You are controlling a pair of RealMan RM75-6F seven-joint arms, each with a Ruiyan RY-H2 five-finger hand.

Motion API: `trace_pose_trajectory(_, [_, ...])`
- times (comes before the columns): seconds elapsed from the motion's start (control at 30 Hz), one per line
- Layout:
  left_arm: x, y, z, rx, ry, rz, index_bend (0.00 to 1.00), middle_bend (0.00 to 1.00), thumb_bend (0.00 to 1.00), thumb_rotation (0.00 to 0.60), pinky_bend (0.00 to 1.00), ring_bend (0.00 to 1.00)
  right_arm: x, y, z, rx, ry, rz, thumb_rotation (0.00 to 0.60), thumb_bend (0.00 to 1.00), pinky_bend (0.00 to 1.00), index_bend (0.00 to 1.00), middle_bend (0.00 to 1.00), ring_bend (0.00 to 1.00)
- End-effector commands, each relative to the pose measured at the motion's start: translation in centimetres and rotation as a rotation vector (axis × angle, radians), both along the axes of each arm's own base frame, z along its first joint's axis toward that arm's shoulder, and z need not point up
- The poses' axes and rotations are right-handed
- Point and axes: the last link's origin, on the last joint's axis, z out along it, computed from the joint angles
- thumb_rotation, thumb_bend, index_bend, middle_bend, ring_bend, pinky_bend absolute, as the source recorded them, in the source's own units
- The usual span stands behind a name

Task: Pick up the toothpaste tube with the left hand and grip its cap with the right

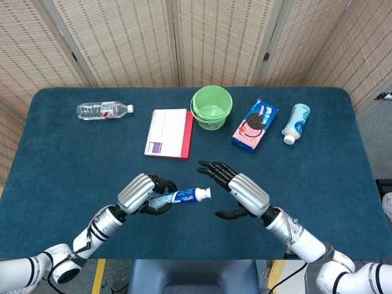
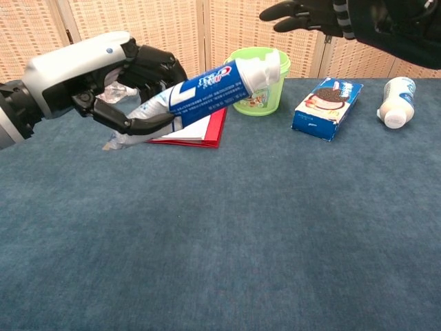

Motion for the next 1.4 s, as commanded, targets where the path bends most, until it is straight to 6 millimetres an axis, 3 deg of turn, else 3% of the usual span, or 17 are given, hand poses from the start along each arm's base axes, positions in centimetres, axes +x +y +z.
trace_pose_trajectory(0.03, [0.0,0.0,0.1,0.002,-0.007,-0.001,0.71,0.79,0.55,0.6,0.6,0.68,0.2,-0.2,-0.4,0.008,-0.012,-0.001,0.0,0.0,0.0,0.0,0.0,0.0])
trace_pose_trajectory(1.4, [1.4,0.3,0.8,-0.047,-0.116,0.033,0.71,0.79,0.55,0.6,0.6,0.69,4.6,-1.2,-3.6,-0.057,-0.074,0.067,0.0,0.0,0.0,0.0,0.0,0.0])
